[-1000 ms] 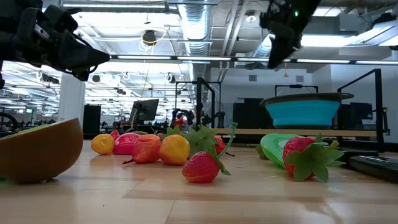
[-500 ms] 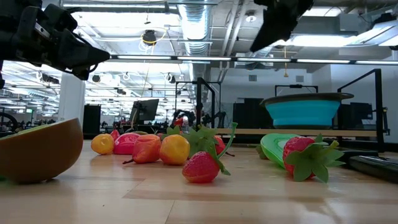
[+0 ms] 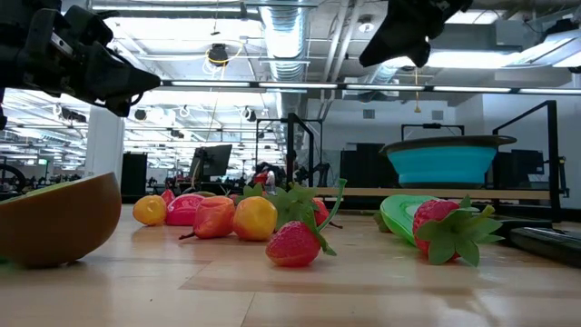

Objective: Pick & Place Fruit
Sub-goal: Put the half green pear into the blue colander

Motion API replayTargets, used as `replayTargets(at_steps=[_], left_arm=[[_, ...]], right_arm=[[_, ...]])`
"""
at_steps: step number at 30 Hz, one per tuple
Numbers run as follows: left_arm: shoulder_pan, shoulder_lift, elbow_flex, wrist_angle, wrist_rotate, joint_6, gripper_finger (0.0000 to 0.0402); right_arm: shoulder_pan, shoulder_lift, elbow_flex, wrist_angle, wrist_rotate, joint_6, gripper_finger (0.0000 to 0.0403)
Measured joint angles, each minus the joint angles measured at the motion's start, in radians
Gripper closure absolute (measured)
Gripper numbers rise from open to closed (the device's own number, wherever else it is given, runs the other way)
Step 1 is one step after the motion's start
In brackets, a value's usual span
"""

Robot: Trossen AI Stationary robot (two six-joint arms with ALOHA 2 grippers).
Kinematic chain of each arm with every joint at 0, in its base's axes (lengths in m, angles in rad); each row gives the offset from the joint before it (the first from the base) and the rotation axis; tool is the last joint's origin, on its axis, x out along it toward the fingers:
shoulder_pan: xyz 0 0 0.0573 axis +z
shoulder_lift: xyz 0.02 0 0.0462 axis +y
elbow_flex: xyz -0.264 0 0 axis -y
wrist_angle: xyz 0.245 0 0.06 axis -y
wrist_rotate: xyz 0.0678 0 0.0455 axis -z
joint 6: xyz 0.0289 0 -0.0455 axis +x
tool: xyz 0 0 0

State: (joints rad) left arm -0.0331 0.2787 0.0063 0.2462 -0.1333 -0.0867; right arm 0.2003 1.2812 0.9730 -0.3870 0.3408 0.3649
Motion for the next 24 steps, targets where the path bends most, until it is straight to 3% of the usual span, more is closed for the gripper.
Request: replayTargets(at_steps=[6,10,16,19,24], left_arm=[[0.000,0.000,0.000,0.002,0.000,0.000,0.0401],[0.000,0.000,0.000,0.002,0.000,0.000,0.0401],[0.000,0.000,0.000,0.002,0.000,0.000,0.0401],[0.000,0.003,0.000,0.003,0.000,0.000,0.0401],[0.000,0.005,0.000,0.003,0.000,0.000,0.0401]], right_arm=[[0.045,0.004,0.000,-0.009,-0.014,0.001,0.0382],[0.070,0.011,-0.001,-0.059,-0.088,0.003,0.0390],[0.100,0.099,0.000,-0.020,-0.134,0.055,0.0396],[0.102,0.154,-0.001,-0.018,-0.135,0.055,0.0380],[0.101,0.203,0.001,-0.017,-0.156,0.031,0.0309]])
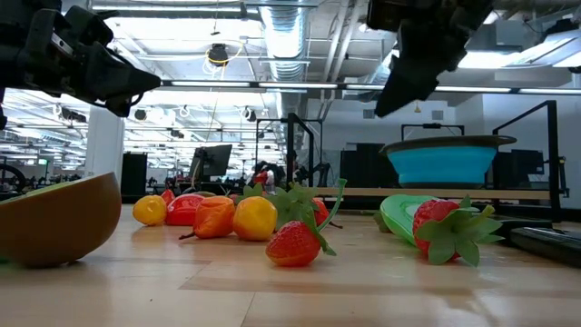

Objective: Pick & Place Fruit
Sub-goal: Put the half green pear into the blue colander

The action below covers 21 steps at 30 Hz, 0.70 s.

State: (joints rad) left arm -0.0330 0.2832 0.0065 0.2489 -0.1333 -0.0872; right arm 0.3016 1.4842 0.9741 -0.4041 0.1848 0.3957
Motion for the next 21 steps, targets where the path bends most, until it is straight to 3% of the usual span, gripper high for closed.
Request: replayTargets(at_steps=[10,21], left_arm=[[0.000,0.000,0.000,0.000,0.000,0.000,0.0401],[0.000,0.000,0.000,0.002,0.000,0.000,0.0401]], right_arm=[[0.061,0.119,0.156,-0.074,-0.031,-0.271,0.0151],[0.101,0.324,0.419,-0.471,-0.085,-0.348,0.0132]])
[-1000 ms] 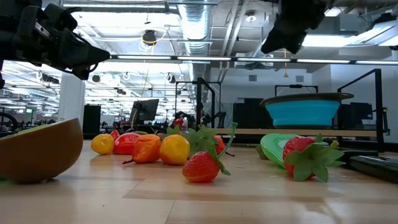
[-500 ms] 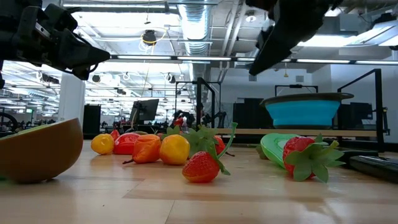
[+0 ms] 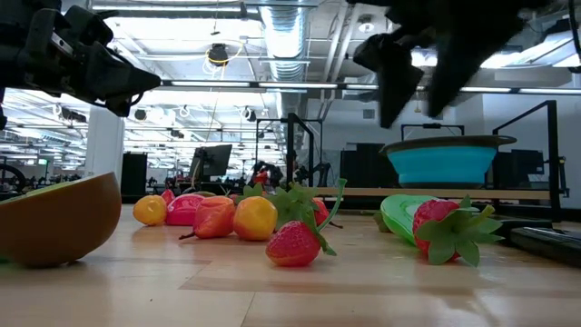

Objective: Pick & Place Fruit
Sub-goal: Put the half green pear into the blue colander

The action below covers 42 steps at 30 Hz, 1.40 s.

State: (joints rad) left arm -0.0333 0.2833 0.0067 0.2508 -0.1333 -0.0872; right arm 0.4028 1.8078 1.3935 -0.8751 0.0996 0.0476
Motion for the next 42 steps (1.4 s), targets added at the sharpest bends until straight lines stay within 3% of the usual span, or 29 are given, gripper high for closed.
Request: replayTargets(at_steps=[5,13,22,31,42], left_arm=[[0.000,0.000,0.000,0.001,0.000,0.000,0.0401],[0.000,0.004,0.000,0.004,0.000,0.000,0.0401],[0.000,0.009,0.000,0.004,0.000,0.000,0.0401],[0.000,0.009,0.000,0.004,0.000,0.000,0.0401],[0.000,0.009,0.000,0.004,0.000,0.000,0.0401]], right_arm=[[0.011,0.075,0.049,-0.092,-0.001,-0.118,0.0132],[0.017,0.163,0.052,-0.075,0.003,-0.216,0.0132],[0.016,0.156,0.053,0.022,0.013,-0.243,0.0132],[0.030,0.162,0.042,0.040,0.014,-0.341,0.0132],[0.026,0.162,0.042,0.062,0.040,-0.345,0.0132]])
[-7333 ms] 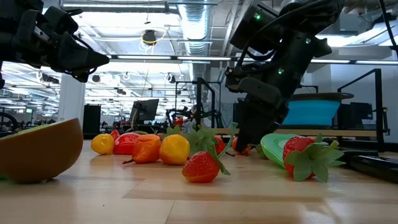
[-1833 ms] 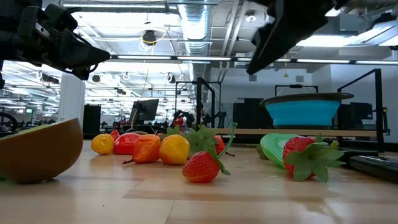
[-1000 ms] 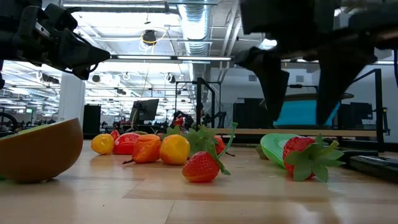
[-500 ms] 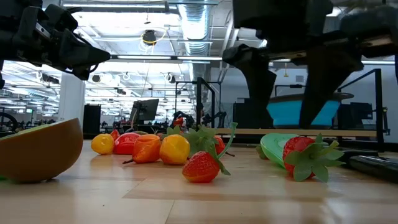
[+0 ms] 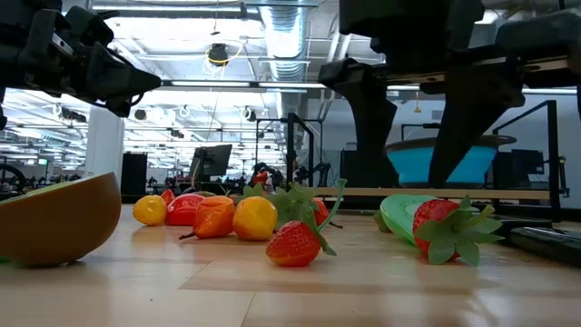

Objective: Pick & Place Fruit
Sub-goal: Put the half green pear into the blue colander

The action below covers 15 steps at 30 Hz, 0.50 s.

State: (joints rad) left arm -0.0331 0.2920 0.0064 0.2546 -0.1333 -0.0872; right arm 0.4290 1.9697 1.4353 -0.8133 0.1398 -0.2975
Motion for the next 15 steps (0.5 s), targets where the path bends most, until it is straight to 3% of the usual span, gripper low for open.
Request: replayTargets(at_steps=[9,15], left_arm=[[0.000,0.000,0.000,0.000,0.000,0.000,0.0401],[0.000,0.000,0.000,0.000,0.000,0.000,0.0401]], right_arm=[[-0.013,0.003,0.000,-0.001,-0.003,0.001,0.0133],[-0.010,0.076,-0.001,-0.041,-0.008,0.001,0.0133]])
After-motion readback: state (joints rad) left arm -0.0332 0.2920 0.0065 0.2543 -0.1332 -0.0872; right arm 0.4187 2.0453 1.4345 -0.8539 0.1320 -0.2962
